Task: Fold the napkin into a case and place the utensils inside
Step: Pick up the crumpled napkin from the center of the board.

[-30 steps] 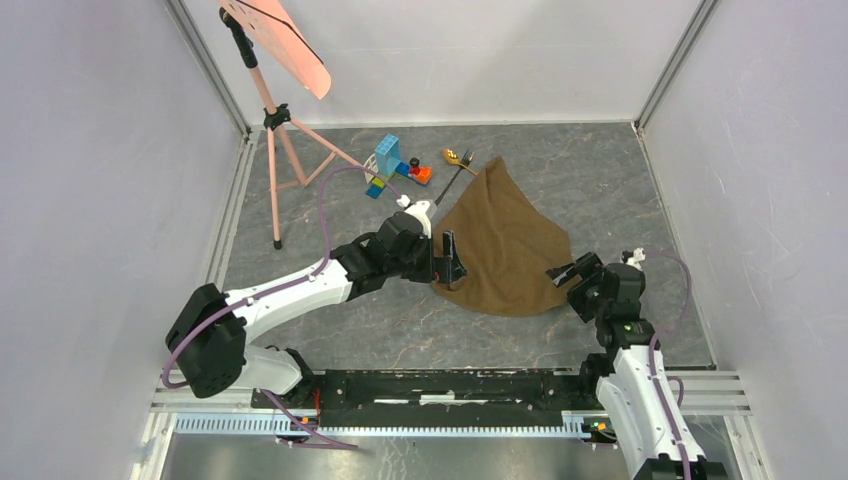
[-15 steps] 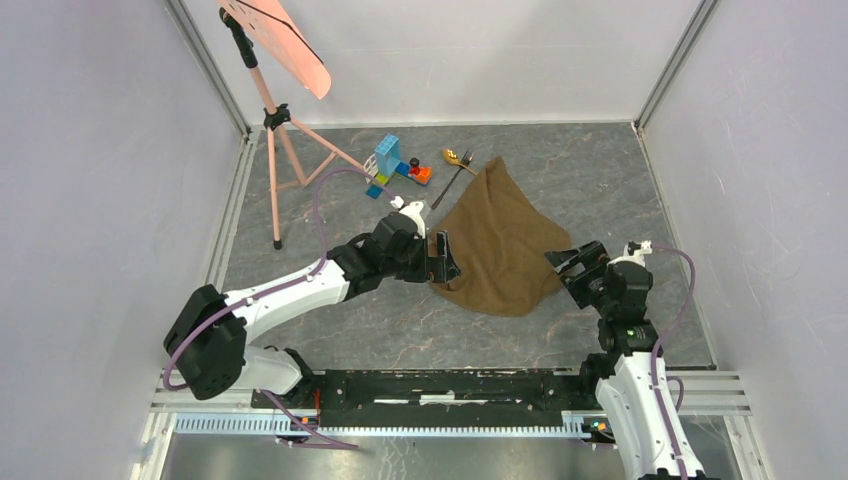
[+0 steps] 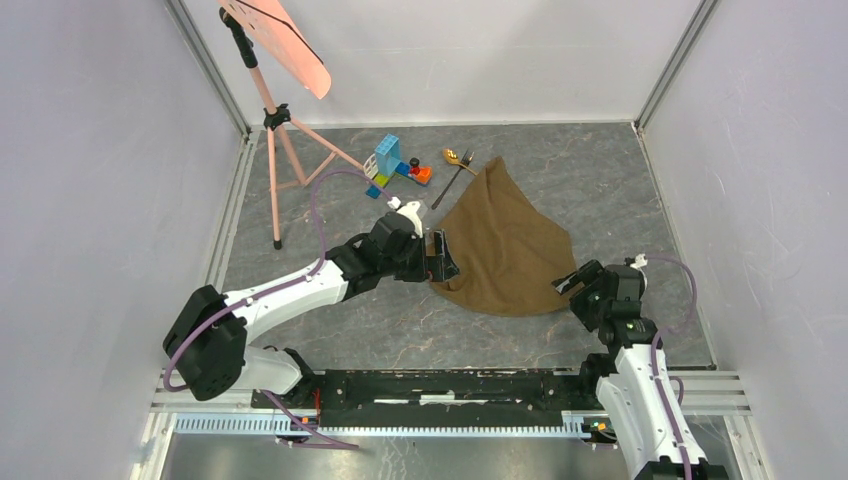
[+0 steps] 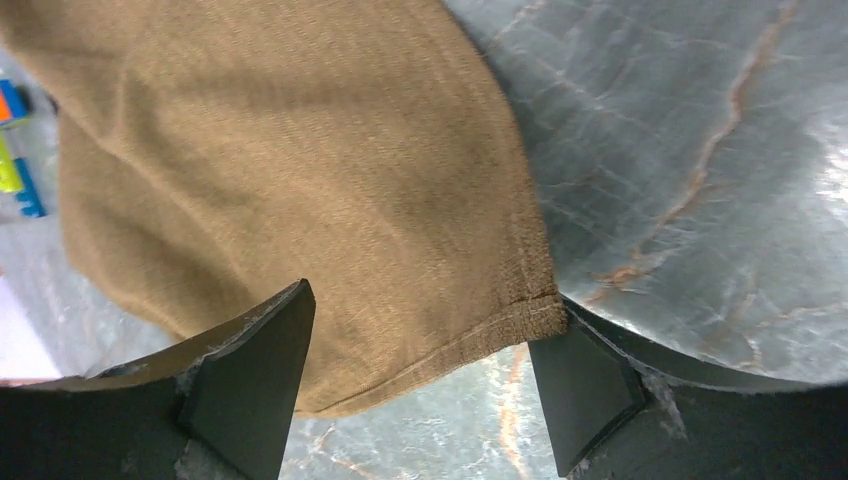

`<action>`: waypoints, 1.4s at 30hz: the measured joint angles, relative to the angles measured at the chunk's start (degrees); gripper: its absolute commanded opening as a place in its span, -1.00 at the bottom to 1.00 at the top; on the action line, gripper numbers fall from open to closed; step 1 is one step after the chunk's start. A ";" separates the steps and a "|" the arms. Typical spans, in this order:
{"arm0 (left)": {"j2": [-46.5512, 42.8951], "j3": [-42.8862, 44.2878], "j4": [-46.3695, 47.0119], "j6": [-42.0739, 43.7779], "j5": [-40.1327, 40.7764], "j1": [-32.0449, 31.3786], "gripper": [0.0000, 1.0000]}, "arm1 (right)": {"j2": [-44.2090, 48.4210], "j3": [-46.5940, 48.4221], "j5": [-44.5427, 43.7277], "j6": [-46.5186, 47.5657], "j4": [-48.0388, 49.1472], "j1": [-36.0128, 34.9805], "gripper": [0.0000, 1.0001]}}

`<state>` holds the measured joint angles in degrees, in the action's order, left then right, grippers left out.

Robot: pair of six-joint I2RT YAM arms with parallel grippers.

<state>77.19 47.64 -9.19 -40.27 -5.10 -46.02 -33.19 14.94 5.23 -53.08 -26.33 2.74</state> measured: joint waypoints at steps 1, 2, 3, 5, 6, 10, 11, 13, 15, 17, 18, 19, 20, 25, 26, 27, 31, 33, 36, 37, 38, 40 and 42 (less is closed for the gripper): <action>0.00 -0.09 0.07 -0.20 0.00 0.04 1.00 | -0.04 0.00 -0.90 0.24 -0.66 0.00 0.60; 0.00 -0.15 0.09 -0.24 0.00 0.04 1.00 | -0.04 0.00 -1.97 0.44 -1.20 0.00 0.58; 0.00 -0.22 0.13 -0.24 0.00 0.09 1.00 | -0.02 0.00 -2.80 0.55 -1.55 0.00 0.52; 0.00 -0.26 0.13 -0.24 0.00 0.17 1.00 | 0.09 0.00 -4.66 0.83 -2.27 0.00 0.28; 0.00 -0.35 0.24 -0.24 0.00 0.31 1.00 | 0.28 0.07 -5.84 0.98 -2.73 0.00 0.19; -0.04 -1.03 0.31 -0.44 0.02 1.18 1.00 | 1.79 0.07 -8.31 1.01 -3.39 0.00 -0.01; -0.07 -1.18 0.24 -0.70 0.04 1.57 1.00 | 2.19 0.07 -8.70 0.94 -3.32 0.00 -0.07; -0.07 -1.22 -0.13 -1.84 0.15 2.60 0.97 | 2.86 0.07 -9.16 0.83 -2.91 0.00 -0.21; -0.02 -1.14 -1.55 -3.52 0.94 4.15 0.96 | 2.62 0.07 -9.27 0.63 -2.45 0.00 -0.55; 0.87 -0.11 -5.62 -5.70 3.02 5.88 0.82 | 2.03 0.07 -9.29 0.74 -2.01 0.00 -1.00; 2.27 1.40 -8.74 -7.06 4.46 6.86 0.70 | 1.77 0.07 -9.22 0.94 -1.79 0.00 -1.00; 4.17 3.28 -11.69 -8.37 5.75 7.58 0.57 | 1.51 0.07 -9.29 0.90 -1.57 0.00 -1.00; 6.67 5.79 -15.02 -9.77 6.84 8.26 0.46 | 1.20 0.07 -9.33 0.90 -1.38 0.00 -1.00; 19.87 18.01 -26.73 -14.88 9.16 8.87 0.29 | 0.74 0.07 -9.25 2.60 -0.37 0.00 -1.00; 22.32 20.13 -28.96 -15.78 9.68 8.61 0.29 | 0.74 0.07 -9.20 3.08 -0.15 0.00 -1.00; 24.50 22.10 -31.04 -16.44 10.14 8.41 0.29 | 0.74 0.07 -9.18 3.65 0.15 0.00 -1.00; 31.12 29.05 -37.68 -19.30 12.70 7.32 0.27 | 0.72 0.07 -9.16 5.84 0.72 0.00 -1.00; 32.79 31.26 -39.71 -20.63 13.44 6.86 0.27 | 0.72 0.07 -9.14 7.02 1.14 0.00 -1.00; 34.91 34.29 -42.62 -22.29 14.64 6.08 0.28 | 0.72 0.07 -9.14 8.39 1.95 0.00 -1.00; 35.69 35.21 -43.36 -22.93 15.04 5.88 0.30 | 0.72 0.07 -9.11 8.76 2.27 0.00 -1.00; 36.61 36.17 -44.04 -23.41 15.41 5.68 0.31 | 0.70 0.07 -9.11 9.27 2.62 0.00 -1.00; 38.34 37.79 -45.20 -24.22 15.76 5.31 0.36 | 0.59 0.07 -9.07 9.94 3.15 0.00 -1.00; 40.19 39.69 -46.58 -25.07 16.50 4.96 0.39 | 0.46 0.07 -8.83 10.49 3.65 0.00 -1.00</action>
<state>117.38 87.33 -55.77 -65.34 11.40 -41.06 -32.73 15.00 -3.60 -42.59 -22.68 2.74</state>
